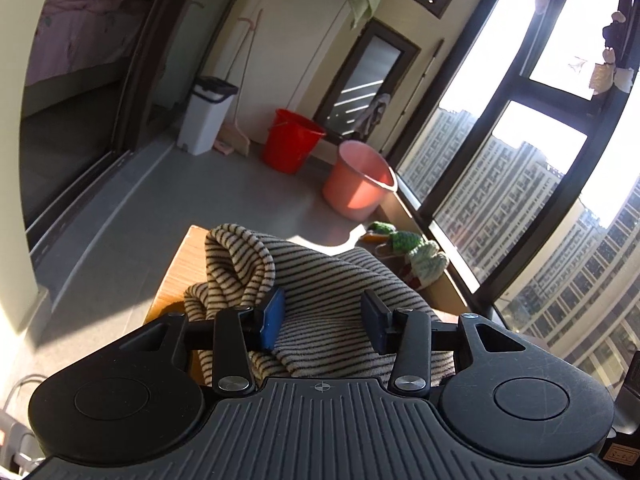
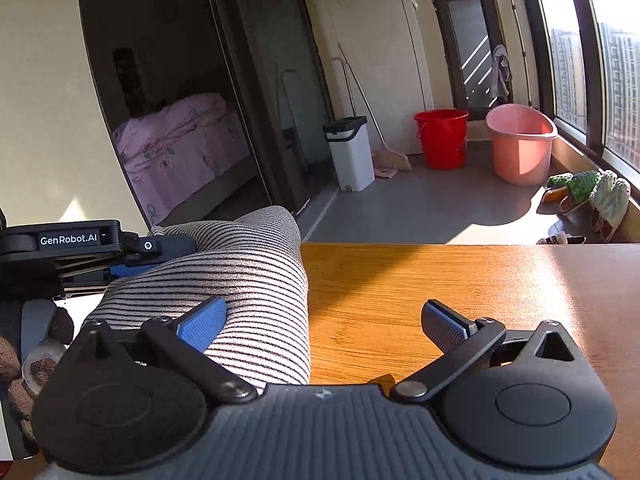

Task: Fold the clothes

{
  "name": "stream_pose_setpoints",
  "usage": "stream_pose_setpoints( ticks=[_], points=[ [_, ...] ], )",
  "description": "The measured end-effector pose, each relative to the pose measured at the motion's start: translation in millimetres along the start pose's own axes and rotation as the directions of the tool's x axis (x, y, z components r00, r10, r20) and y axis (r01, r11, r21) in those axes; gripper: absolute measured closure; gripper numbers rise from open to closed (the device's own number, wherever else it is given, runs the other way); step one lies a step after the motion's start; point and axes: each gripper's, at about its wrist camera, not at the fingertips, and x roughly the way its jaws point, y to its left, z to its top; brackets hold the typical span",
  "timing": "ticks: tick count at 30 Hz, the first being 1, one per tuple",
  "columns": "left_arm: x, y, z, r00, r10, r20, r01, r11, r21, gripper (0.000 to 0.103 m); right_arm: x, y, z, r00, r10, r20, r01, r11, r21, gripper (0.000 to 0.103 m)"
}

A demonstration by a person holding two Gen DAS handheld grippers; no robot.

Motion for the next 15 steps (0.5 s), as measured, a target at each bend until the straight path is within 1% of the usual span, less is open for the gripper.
stream_pose_setpoints(
  ticks=[1,3,4,7,9,11,12,15],
  points=[
    [-7.1,-5.8,-1.7,1.0,0.012,0.013,-0.012,1.0,0.019,0.056,-0.7,1.6,0.3,1.0,-0.01,0.005,0.01,1.0,-0.007,0.0],
    [-21.8,-18.1,-5.4,0.999,0.036,0.04,-0.038,0.997,0.06,0.05,-3.9,5.2,-0.6,0.999,-0.034,0.026,0.034,0.999,-0.024,0.0],
    [-28.6,-22.1,-9.6,0.999,0.032,0.041,-0.034,0.997,0.066,0.042,-6.4,6.7,-1.6,0.998,-0.043,0.04,0.044,0.999,-0.031,0.0],
    [-48.6,-33.9,-22.6,0.999,0.017,0.041,-0.02,0.997,0.08,0.035,-16.0,8.9,-6.5,0.997,-0.045,0.065,0.047,0.998,-0.03,0.0],
    [-61.9,-41.8,-31.3,0.999,0.007,0.04,-0.011,0.996,0.089,0.035,-22.6,8.2,-10.7,0.998,-0.022,0.052,0.023,1.0,-0.021,0.0],
    [-52.9,-38.5,-42.4,0.999,0.038,-0.001,-0.038,0.993,0.107,0.037,-22.6,8.7,-11.3,0.999,-0.04,0.018,0.04,0.999,-0.019,0.0],
    [-46.9,-33.9,-46.2,0.999,0.047,-0.02,-0.045,0.994,0.096,0.036,-20.6,8.7,-10.8,0.999,-0.049,-0.001,0.048,0.999,-0.018,0.0],
    [-41.9,-27.8,-47.3,0.999,0.045,-0.017,-0.043,0.996,0.08,0.035,-12.2,2.5,-8.6,0.998,-0.026,-0.057,0.028,0.999,0.025,0.0]
  ],
)
